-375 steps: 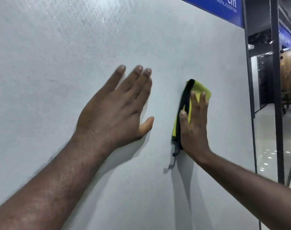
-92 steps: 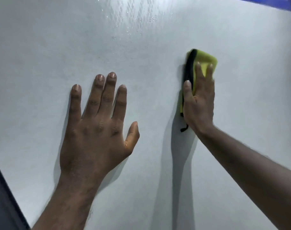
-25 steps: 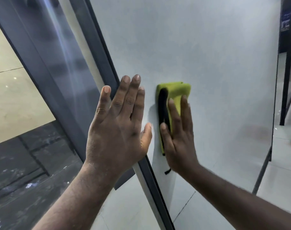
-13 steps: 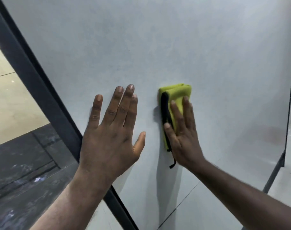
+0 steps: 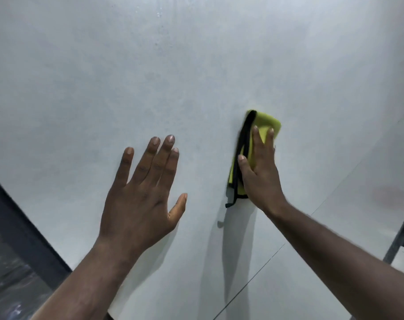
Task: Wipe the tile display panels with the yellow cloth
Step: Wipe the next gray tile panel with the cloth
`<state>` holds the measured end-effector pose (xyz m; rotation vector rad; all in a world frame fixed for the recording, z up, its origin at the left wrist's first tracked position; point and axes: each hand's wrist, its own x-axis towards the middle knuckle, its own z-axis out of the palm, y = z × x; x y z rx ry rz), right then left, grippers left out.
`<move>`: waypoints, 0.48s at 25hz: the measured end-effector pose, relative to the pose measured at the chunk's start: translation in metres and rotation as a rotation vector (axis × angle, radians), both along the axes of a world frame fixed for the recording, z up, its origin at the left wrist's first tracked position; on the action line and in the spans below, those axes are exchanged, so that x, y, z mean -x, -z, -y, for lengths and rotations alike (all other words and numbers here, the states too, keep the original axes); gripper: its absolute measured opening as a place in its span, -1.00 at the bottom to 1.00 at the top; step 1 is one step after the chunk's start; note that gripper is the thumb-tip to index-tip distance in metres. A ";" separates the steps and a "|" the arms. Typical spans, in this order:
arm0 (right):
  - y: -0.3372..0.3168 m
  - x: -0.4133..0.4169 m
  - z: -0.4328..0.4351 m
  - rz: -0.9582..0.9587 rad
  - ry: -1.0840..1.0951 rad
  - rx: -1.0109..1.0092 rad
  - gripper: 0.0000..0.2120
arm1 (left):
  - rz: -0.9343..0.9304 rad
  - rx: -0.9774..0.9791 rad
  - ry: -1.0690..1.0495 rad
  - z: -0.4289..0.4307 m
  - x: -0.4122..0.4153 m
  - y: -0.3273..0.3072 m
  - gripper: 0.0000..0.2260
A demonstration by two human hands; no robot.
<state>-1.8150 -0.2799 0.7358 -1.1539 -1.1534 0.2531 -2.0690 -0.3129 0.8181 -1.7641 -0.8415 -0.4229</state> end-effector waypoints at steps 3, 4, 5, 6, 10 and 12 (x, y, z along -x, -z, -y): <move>0.022 0.011 0.010 0.407 -0.037 -0.196 -0.29 | 0.006 0.009 0.000 -0.015 -0.023 0.002 -0.24; 0.038 0.009 0.013 0.441 -0.041 -0.183 -0.28 | 0.012 0.014 0.007 -0.018 -0.028 0.005 -0.24; 0.042 -0.001 0.011 0.382 -0.004 -0.139 -0.27 | 0.009 0.016 0.011 -0.020 -0.031 0.006 -0.24; 0.035 -0.015 0.003 0.252 0.050 -0.076 -0.27 | 0.003 0.018 0.011 -0.023 -0.034 0.006 -0.23; -0.014 -0.040 -0.014 0.086 0.119 -0.029 -0.26 | 0.040 0.019 0.024 -0.033 -0.054 0.005 -0.24; 0.011 -0.030 -0.009 0.267 0.081 -0.129 -0.26 | 0.053 0.019 0.015 -0.037 -0.064 0.015 -0.22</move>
